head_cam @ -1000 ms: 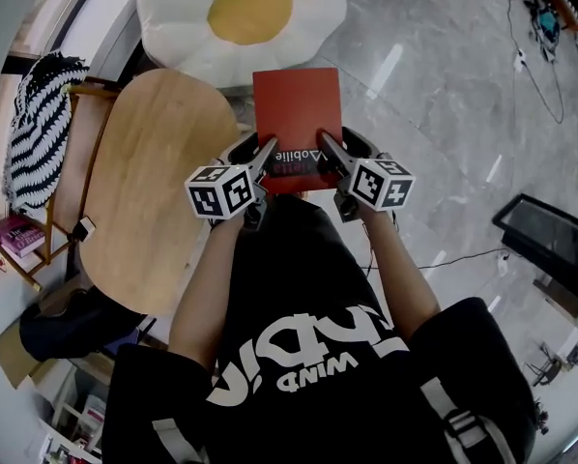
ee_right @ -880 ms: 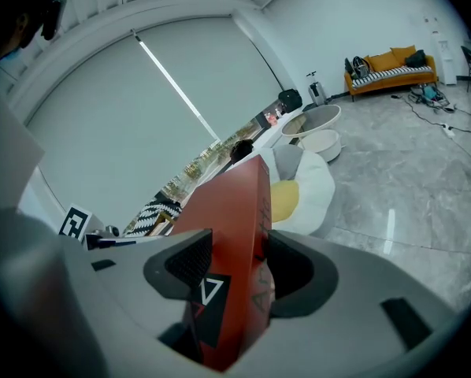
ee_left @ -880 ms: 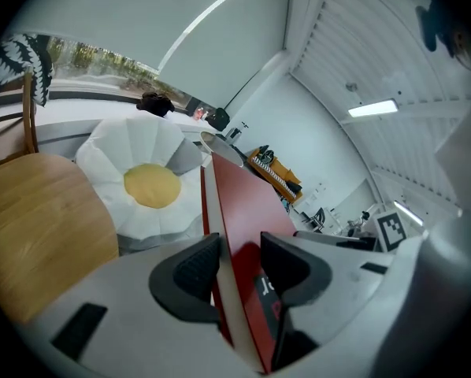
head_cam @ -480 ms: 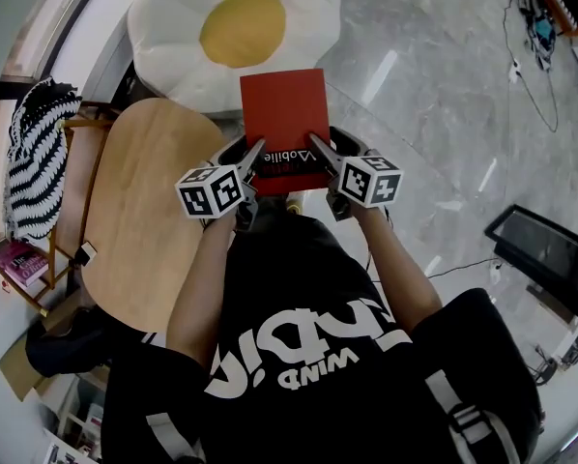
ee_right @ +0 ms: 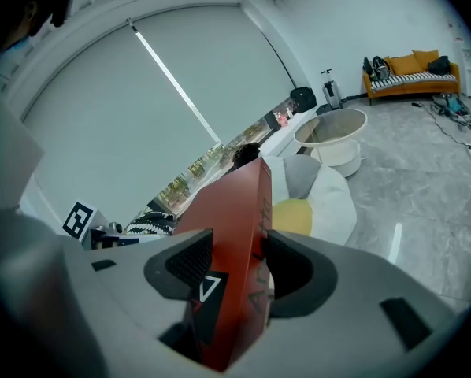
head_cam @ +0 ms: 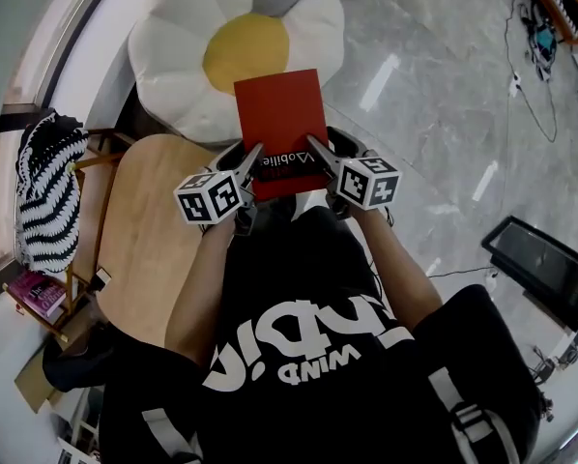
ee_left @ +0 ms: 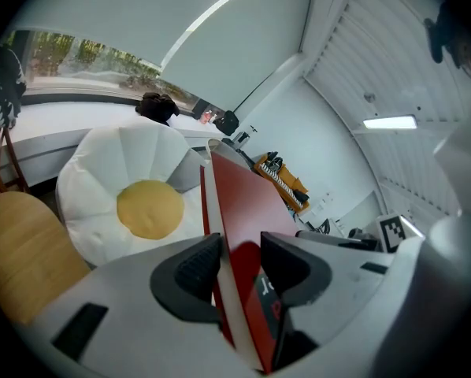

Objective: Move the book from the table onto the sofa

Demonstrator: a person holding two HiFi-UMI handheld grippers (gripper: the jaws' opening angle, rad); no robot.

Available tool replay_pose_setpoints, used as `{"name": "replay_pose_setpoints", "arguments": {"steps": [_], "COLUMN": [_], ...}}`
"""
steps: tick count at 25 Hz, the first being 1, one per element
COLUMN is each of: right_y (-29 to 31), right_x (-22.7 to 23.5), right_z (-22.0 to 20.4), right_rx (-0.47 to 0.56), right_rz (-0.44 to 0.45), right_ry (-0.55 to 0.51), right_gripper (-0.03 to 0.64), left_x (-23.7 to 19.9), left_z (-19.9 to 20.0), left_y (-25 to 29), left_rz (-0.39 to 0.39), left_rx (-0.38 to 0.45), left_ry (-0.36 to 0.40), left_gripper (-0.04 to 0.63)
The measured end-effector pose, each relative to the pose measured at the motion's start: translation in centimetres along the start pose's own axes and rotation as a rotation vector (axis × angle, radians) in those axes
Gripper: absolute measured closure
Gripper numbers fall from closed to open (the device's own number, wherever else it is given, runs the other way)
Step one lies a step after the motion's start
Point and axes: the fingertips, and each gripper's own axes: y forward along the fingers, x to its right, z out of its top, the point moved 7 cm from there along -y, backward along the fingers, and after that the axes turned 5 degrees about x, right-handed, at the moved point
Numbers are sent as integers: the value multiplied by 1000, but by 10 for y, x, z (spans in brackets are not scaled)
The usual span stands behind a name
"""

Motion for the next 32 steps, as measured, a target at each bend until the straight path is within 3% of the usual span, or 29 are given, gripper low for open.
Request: {"name": "replay_pose_setpoints", "arguments": {"steps": [11, 24, 32], "right_y": [50, 125, 166], "right_x": [14, 42, 51], "right_z": [57, 140, 158], "right_rx": [-24, -141, -190], "right_rz": [20, 152, 219], "right_ry": [-10, -135, -165], "right_gripper": [407, 411, 413], "left_x": [-14, -25, -45], "left_z": [57, 111, 130], "left_y": [40, 91, 111], "left_rz": [15, 115, 175], "left_rx": [32, 173, 226], "left_ry": [-16, -114, -149], "left_gripper": [428, 431, 431]}}
